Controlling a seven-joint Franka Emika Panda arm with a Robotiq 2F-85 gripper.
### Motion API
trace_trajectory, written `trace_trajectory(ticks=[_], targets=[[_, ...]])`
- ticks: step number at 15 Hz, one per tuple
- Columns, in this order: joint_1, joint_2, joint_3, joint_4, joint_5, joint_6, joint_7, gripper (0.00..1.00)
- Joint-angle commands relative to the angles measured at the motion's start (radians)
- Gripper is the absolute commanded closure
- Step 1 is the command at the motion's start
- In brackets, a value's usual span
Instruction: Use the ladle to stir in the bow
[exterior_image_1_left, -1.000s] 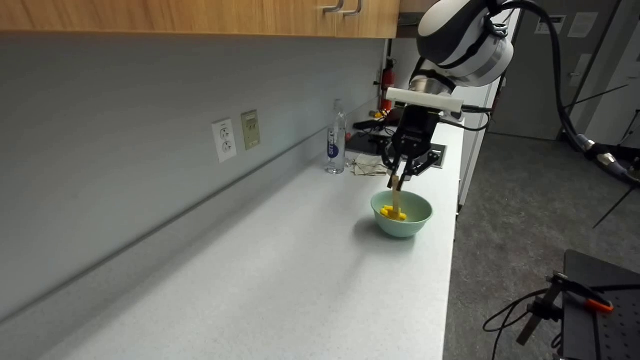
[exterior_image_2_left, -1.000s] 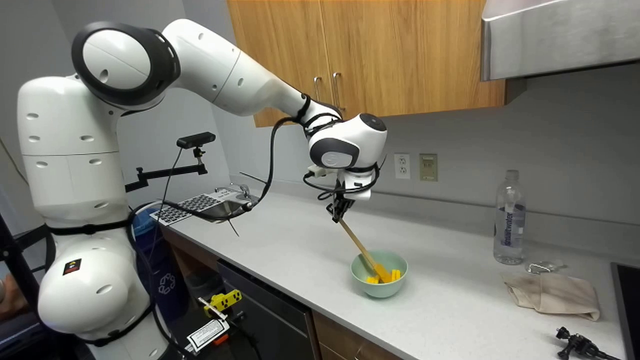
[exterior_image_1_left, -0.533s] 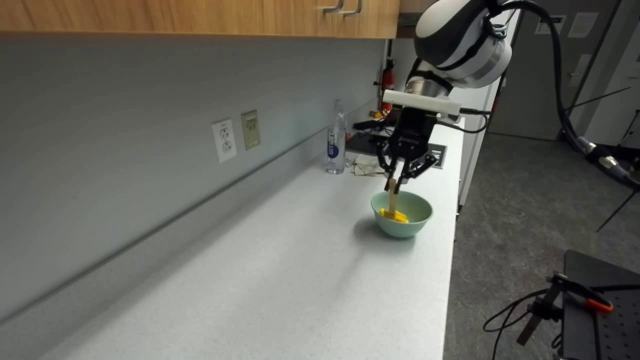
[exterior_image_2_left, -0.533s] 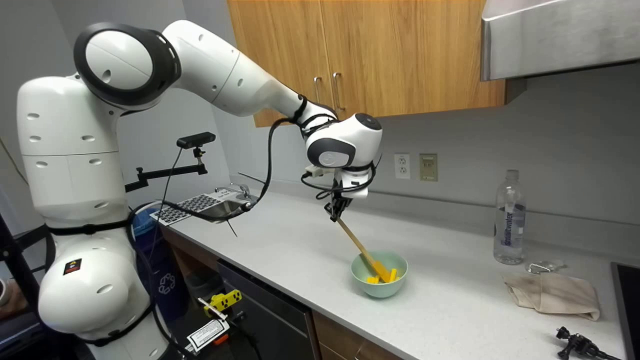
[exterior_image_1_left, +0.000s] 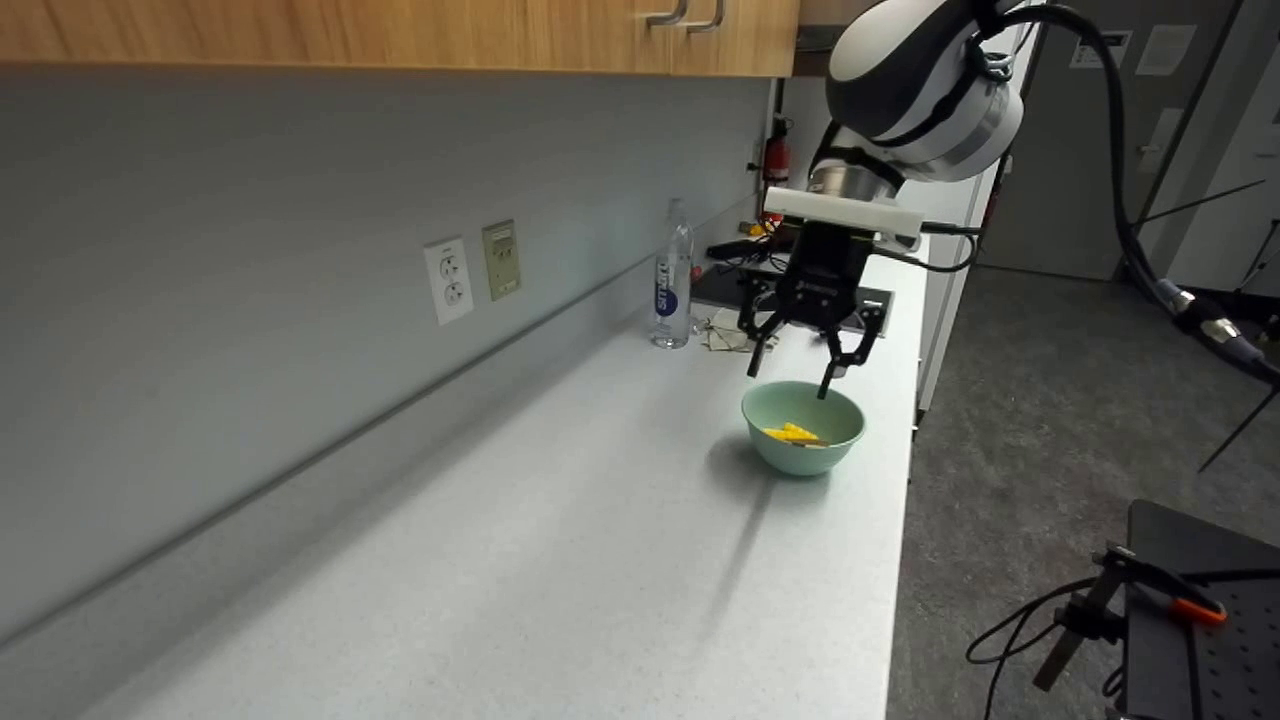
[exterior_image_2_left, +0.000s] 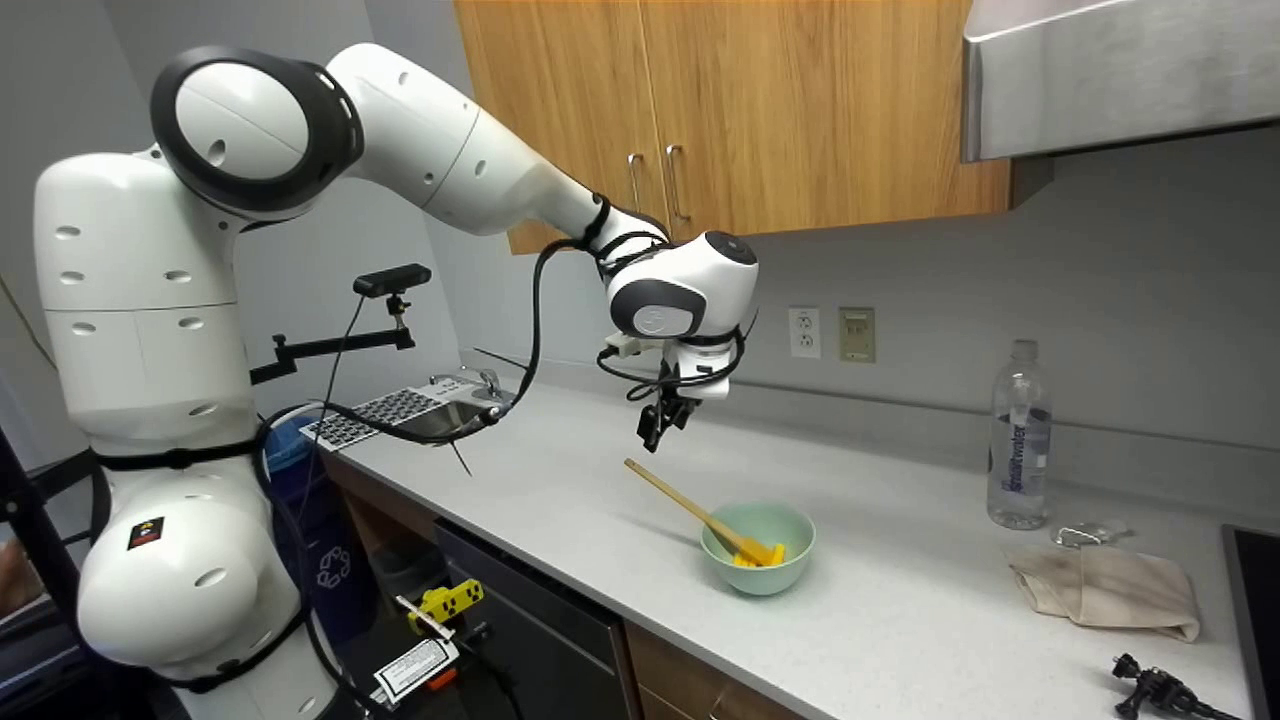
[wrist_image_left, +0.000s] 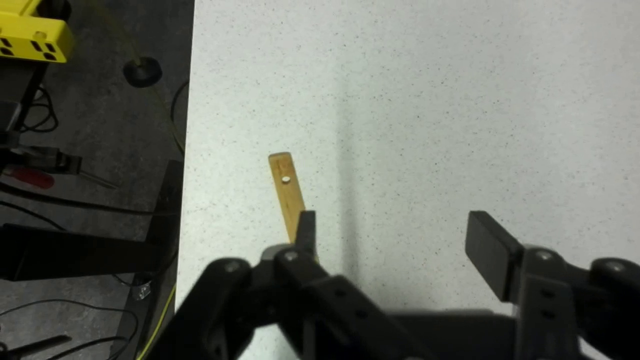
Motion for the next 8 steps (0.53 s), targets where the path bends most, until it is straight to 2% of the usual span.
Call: trace_trajectory(ticks=[1,4,8], targets=[[0.012,-0.044,-0.006,-0.024,-0.047,0.016,0.016,0.0],[0.018,-0.073,-0.007,-0.027,-0.14,0.012,0.03,0.0],[0.031,-0.131,-0.004,-0.045,-0.323,0.039,0.076,0.0]])
